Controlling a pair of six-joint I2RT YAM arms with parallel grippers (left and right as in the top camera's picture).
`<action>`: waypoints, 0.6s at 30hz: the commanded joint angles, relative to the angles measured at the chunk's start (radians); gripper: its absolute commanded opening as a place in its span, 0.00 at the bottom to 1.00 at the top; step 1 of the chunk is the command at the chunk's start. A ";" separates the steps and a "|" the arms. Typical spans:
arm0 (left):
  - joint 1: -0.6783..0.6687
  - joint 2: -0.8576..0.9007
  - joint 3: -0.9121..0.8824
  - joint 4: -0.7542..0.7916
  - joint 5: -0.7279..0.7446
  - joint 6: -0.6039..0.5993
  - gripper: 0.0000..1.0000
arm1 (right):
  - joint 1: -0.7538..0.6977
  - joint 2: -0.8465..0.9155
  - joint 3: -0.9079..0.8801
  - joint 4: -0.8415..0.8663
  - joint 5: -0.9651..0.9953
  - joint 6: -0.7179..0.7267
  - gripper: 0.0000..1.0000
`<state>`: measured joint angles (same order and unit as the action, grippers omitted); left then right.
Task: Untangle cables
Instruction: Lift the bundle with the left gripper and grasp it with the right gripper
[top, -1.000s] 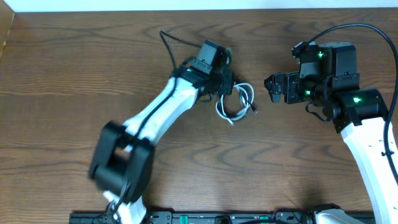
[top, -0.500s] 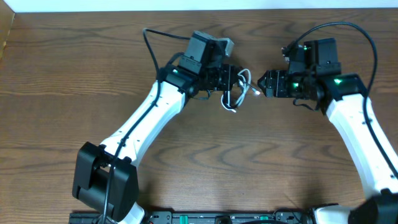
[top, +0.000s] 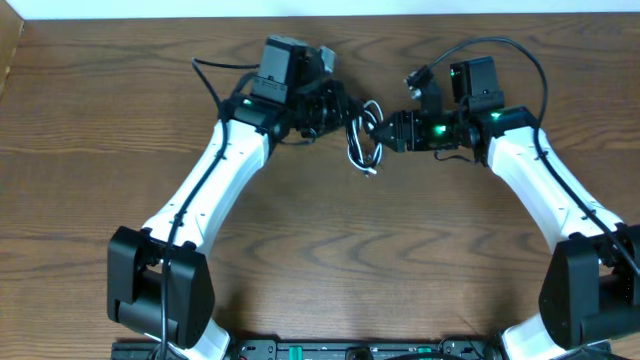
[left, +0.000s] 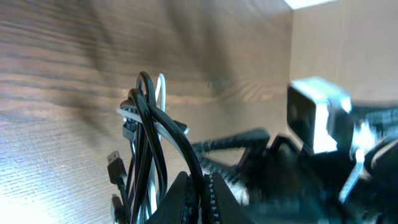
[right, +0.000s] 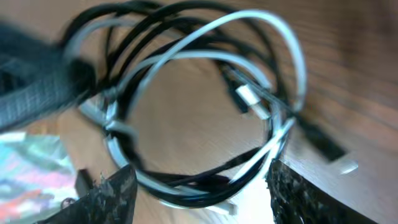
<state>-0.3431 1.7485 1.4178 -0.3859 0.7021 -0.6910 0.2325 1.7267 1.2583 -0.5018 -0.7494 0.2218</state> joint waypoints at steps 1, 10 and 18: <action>0.038 -0.004 0.007 0.032 0.020 -0.166 0.07 | 0.015 0.002 0.006 0.056 -0.134 -0.067 0.64; 0.048 -0.004 0.007 0.048 0.024 -0.409 0.07 | 0.071 0.002 0.006 0.193 -0.111 -0.057 0.65; 0.048 -0.004 0.007 0.048 0.024 -0.486 0.07 | 0.085 0.021 0.005 0.195 -0.013 -0.018 0.61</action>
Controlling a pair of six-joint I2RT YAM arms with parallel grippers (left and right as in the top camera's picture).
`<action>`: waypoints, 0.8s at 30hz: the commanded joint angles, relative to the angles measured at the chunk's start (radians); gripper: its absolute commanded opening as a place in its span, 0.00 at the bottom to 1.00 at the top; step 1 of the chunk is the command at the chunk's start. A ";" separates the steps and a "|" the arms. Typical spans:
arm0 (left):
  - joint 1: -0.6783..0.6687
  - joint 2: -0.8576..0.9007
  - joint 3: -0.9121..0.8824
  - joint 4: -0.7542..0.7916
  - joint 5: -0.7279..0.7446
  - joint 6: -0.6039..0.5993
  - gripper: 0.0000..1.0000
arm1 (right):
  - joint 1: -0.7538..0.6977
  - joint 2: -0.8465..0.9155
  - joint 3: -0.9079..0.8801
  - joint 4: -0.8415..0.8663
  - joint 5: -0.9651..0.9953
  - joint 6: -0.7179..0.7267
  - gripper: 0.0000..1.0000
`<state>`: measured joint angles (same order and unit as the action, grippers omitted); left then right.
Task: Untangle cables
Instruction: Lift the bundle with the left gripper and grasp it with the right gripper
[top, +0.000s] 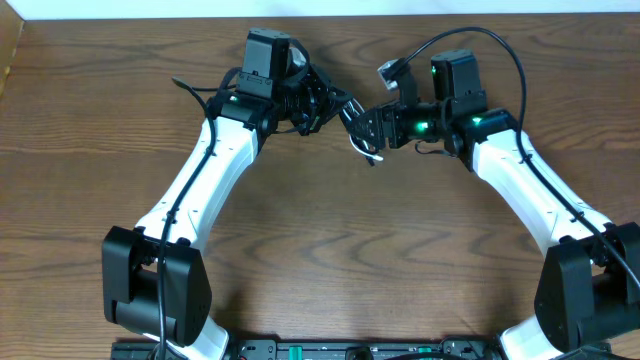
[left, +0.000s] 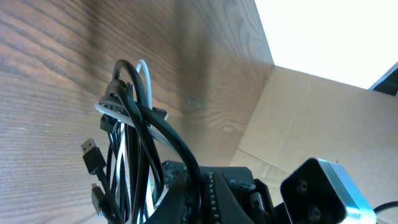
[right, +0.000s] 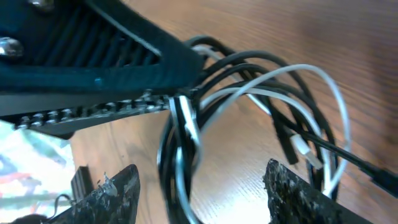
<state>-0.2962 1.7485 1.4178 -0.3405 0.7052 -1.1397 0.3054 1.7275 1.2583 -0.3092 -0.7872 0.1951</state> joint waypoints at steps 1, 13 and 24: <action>0.002 -0.004 0.007 0.002 0.021 -0.042 0.07 | 0.016 0.029 0.005 -0.003 0.025 0.008 0.63; 0.016 -0.004 0.007 0.005 -0.106 -0.032 0.07 | 0.080 0.090 0.005 -0.024 0.007 -0.069 0.22; 0.032 -0.004 0.007 -0.238 -0.495 0.595 0.40 | -0.063 0.050 0.005 -0.187 -0.198 -0.051 0.01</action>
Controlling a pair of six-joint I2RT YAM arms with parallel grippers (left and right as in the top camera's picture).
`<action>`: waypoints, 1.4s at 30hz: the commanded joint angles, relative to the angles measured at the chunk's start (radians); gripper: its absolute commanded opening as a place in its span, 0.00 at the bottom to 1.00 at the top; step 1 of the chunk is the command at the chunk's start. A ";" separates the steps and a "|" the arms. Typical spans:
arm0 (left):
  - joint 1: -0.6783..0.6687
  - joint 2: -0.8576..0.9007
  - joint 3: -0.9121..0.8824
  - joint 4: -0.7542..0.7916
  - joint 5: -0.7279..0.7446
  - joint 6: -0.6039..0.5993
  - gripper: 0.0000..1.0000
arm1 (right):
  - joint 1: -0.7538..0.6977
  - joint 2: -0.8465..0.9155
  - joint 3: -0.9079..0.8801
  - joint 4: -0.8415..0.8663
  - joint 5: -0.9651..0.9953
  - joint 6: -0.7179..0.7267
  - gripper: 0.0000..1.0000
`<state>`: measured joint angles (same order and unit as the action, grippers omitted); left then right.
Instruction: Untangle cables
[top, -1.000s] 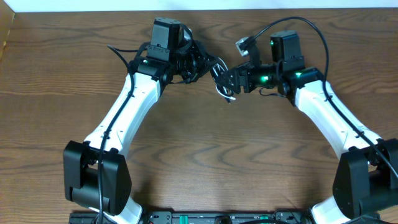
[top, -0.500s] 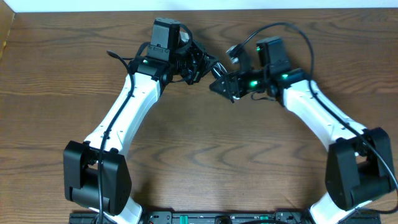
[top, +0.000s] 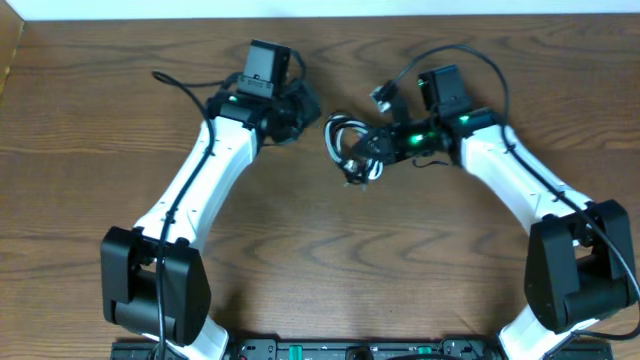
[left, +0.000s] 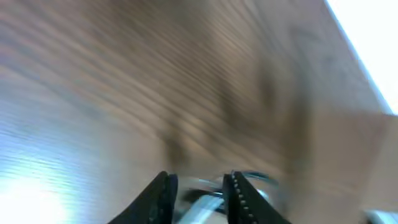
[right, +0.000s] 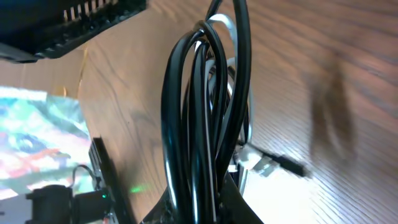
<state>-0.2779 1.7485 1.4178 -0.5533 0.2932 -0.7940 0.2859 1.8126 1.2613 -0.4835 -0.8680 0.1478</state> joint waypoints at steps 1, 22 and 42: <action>0.015 -0.004 0.007 -0.027 -0.065 0.287 0.42 | -0.053 -0.035 0.002 -0.015 -0.142 -0.008 0.01; -0.071 0.075 0.006 -0.028 0.238 0.314 0.55 | -0.088 -0.035 0.002 -0.037 -0.181 -0.028 0.01; -0.134 0.135 0.001 0.017 -0.055 0.235 0.07 | -0.089 -0.034 0.002 -0.174 0.370 0.204 0.01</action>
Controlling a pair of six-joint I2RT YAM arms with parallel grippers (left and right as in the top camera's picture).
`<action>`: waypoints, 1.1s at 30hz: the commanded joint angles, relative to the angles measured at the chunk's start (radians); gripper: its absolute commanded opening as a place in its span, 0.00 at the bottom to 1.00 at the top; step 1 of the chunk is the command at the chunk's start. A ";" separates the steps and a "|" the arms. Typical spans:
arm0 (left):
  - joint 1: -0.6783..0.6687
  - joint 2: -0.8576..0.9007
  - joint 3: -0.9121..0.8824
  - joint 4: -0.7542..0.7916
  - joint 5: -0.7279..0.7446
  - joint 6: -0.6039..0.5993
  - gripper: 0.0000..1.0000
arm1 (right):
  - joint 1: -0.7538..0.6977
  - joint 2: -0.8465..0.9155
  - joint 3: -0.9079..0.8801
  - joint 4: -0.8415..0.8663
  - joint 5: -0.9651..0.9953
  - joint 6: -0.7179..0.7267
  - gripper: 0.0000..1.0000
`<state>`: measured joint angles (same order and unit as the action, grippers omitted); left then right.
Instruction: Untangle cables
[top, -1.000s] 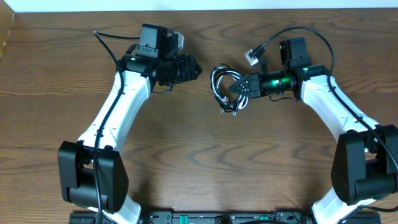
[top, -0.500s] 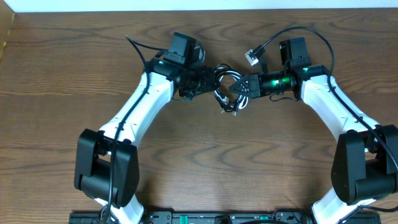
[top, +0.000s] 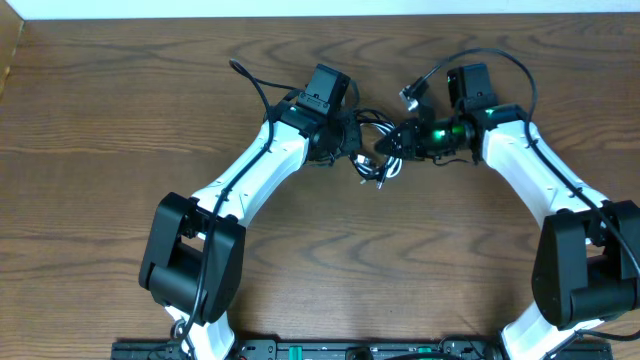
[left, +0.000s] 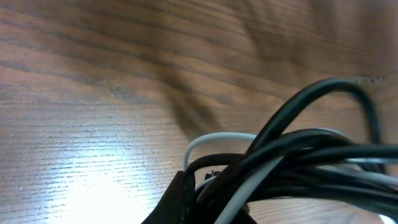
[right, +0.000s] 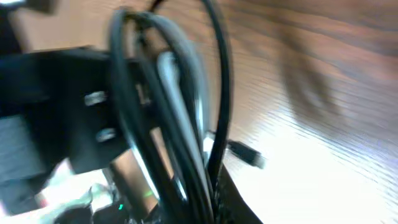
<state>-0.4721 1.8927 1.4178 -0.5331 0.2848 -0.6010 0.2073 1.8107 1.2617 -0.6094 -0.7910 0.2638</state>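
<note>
A tangled bundle of black and white cables (top: 371, 152) hangs between the two arms just behind the table's middle. My left gripper (top: 352, 140) is at its left side; in the left wrist view the black and white strands (left: 298, 155) run between its fingers (left: 181, 198), which appear shut on them. My right gripper (top: 392, 143) is at the bundle's right side. It is shut on the loops (right: 168, 112), which rise upright from the jaws. A loose plug (right: 245, 155) sticks out beside them. The left arm's black body (right: 56, 106) stands right behind the bundle.
The wooden table (top: 120, 220) runs under both arms. A cardboard edge (top: 8, 50) stands at the far left corner. The arms' own black leads loop up behind the left wrist (top: 250, 85) and the right wrist (top: 500, 60).
My left arm has come in from the left, where its gripper was apart from the bundle with nothing in it, and is now shut on the cables. The right gripper still holds the bundle.
At first my left gripper held the bundle and the right one stood open around its loops. That still held a moment later, further back. Then the right gripper was shut on the bundle and the left had let go. Now both grip it.
</note>
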 joint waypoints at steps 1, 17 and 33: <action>0.067 -0.016 0.002 -0.003 -0.021 0.059 0.07 | -0.010 -0.032 0.002 -0.060 0.344 0.088 0.01; 0.296 -0.062 0.002 0.143 1.118 0.405 0.07 | -0.010 -0.032 0.000 -0.005 0.464 -0.076 0.01; 0.354 -0.048 0.002 -0.039 0.150 0.380 0.07 | -0.010 -0.033 0.000 -0.145 -0.142 -0.576 0.01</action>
<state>-0.1066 1.8637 1.4128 -0.5415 0.7887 -0.2295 0.2173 1.7805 1.2629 -0.7410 -0.8097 -0.2291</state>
